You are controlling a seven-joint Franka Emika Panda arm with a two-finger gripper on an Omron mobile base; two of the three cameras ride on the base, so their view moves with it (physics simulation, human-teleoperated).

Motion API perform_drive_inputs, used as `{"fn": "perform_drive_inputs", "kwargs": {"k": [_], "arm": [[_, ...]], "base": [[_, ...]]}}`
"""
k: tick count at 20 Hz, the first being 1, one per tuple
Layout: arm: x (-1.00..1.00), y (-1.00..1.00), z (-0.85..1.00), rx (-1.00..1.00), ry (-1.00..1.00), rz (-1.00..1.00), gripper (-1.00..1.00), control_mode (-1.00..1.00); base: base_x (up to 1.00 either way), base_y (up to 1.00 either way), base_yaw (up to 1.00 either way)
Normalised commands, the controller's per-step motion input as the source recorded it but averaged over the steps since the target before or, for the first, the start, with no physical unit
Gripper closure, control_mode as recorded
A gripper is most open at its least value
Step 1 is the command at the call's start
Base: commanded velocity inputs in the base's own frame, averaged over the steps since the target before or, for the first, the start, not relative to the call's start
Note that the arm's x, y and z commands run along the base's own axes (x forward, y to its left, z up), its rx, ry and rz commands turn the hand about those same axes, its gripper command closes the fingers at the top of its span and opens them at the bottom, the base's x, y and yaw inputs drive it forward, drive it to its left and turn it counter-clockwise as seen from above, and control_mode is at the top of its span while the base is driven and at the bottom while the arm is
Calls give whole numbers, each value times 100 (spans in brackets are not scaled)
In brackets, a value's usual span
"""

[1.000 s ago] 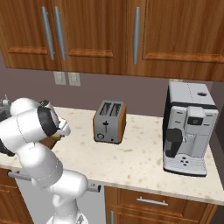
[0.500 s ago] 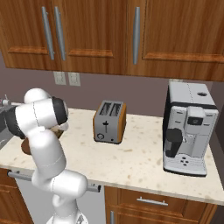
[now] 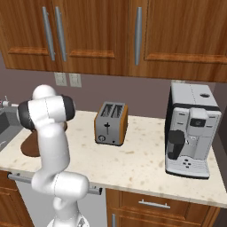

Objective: Pick up the sponge from the counter and clean the cutting board by briefly scrubbing or pressing down on the cutting board. Once finished, release the sponge.

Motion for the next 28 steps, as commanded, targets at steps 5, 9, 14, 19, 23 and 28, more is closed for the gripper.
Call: {"fn": "perform_drive_inputs", "kwargs": {"k": [5,9,14,19,23,28], "arm": [[-14,40,-42,0,0,-7,100,-100],[-56,21,-52,0,0,-6,100,-100],[-90,14,-55,0,0,-6,100,-100],[-100,13,-57,0,1,-6,100,-100],[-100,21,-33,0,0,-5,100,-100],[-100,32,-30,0,0,-5,100,-100]], "base": [[0,0,0],[0,0,0],[0,0,0],[0,0,0],[0,0,0],[0,0,0]]}}
